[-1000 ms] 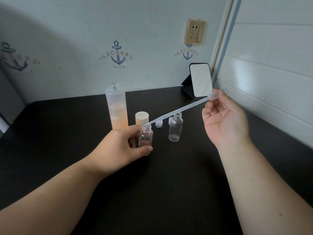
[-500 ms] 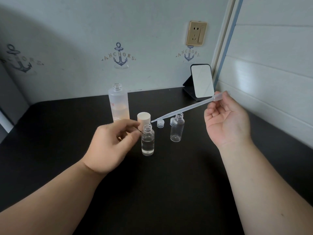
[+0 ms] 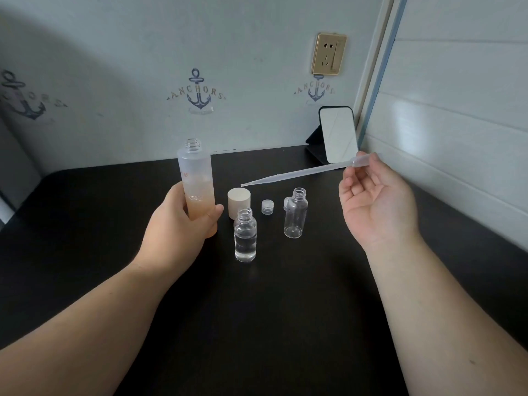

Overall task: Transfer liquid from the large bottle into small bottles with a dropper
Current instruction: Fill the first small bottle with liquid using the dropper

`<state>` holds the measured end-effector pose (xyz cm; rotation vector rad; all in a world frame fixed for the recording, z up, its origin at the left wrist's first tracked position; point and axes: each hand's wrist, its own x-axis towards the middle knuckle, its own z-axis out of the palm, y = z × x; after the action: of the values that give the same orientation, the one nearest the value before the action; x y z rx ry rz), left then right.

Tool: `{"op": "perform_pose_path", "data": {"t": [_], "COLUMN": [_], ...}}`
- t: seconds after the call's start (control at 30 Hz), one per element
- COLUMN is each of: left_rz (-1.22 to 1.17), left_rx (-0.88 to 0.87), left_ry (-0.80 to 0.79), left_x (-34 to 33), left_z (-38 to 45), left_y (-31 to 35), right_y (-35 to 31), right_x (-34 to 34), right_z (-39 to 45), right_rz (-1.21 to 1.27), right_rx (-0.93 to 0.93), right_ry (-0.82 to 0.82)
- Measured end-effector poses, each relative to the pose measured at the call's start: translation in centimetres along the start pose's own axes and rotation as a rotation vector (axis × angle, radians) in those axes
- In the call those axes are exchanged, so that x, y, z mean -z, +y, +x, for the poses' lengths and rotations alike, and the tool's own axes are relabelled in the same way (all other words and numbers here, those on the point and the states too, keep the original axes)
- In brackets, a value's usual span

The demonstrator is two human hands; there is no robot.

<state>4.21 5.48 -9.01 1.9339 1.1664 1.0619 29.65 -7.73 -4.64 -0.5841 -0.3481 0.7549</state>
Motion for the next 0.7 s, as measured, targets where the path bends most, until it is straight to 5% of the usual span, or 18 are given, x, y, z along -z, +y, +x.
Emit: {"op": "perform_pose_path", "data": {"t": [0.7], "left_rz": [0.072], "left_rx": [-0.222], "left_ry": [-0.031], "left_x": [0.4], "left_z": [-1.0], "left_y": [1.1], "right_y": [0.0], "right_x": [0.1], "right_z": [0.1], "right_rz": [0.025], "right_rx": [0.059], "right_ry": [0.001]}}
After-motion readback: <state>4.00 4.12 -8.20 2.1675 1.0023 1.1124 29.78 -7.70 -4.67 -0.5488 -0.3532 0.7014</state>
